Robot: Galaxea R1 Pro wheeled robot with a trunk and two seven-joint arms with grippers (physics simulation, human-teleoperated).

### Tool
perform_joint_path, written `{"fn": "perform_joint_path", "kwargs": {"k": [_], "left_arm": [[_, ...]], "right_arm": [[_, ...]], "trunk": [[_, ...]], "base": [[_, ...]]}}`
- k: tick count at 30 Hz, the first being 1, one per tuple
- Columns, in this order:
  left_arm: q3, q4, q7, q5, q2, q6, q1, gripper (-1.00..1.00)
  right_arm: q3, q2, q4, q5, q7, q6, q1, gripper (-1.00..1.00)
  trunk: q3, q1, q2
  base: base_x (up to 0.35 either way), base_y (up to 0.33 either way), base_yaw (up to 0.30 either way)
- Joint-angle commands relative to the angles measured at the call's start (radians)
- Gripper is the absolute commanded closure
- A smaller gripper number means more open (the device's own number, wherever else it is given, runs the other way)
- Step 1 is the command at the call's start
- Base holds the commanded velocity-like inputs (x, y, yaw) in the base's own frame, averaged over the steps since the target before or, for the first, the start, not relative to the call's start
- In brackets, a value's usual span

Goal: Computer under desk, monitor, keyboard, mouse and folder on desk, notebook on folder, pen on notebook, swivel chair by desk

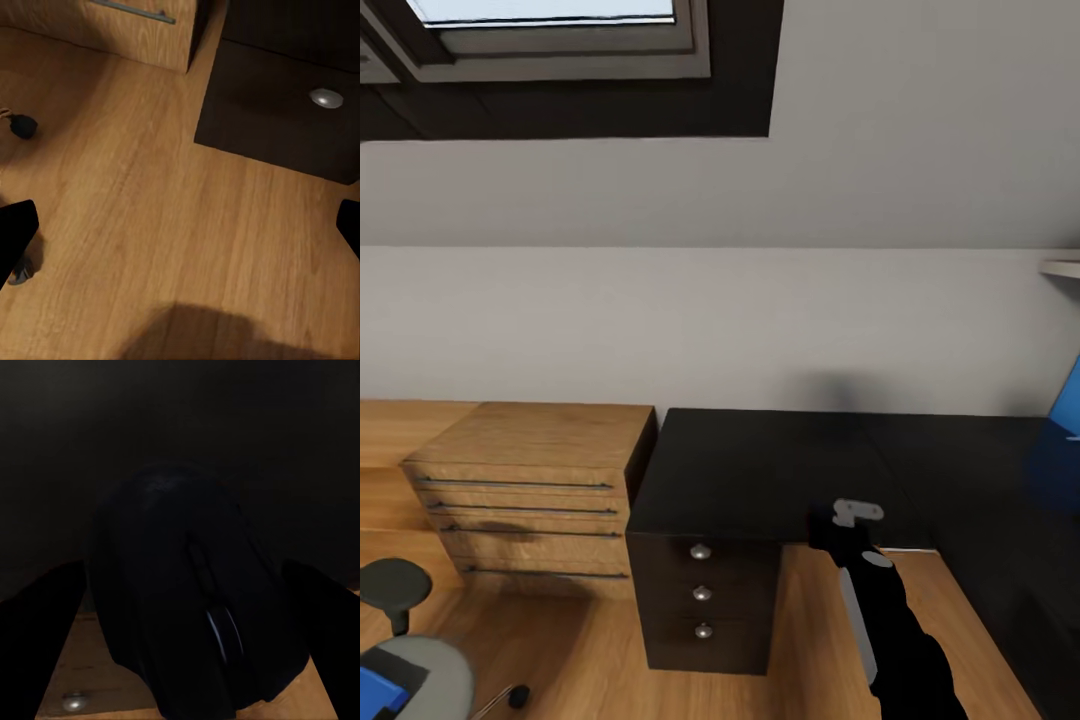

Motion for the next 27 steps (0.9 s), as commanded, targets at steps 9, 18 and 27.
{"fn": "perform_joint_path", "kwargs": {"k": [9,18,27], "left_arm": [[-0.008,0.001,0.009,0.005,-0.001,-0.004,-0.001,-1.00],[-0.008,0.001,0.008,0.005,-0.001,-0.004,-0.001,-1.00],[-0.007,0.001,0.006,0.004,-0.001,-0.004,-0.001,-1.00]], "right_arm": [[-0.001,0.001,0.000,-0.003,0.001,0.005,-0.001,1.00],[-0.001,0.001,0.005,-0.003,0.003,0.002,0.000,1.00],[-0.001,0.001,0.015,-0.003,0.004,0.001,-0.001,1.00]], "trunk": [[-0.004,0.001,-0.001],[-0.008,0.001,-0.001],[-0.011,0.001,-0.001]], "base": [[0.107,-0.102,0.270],[0.005,-0.007,0.273],[0.000,0.000,0.273]]}}
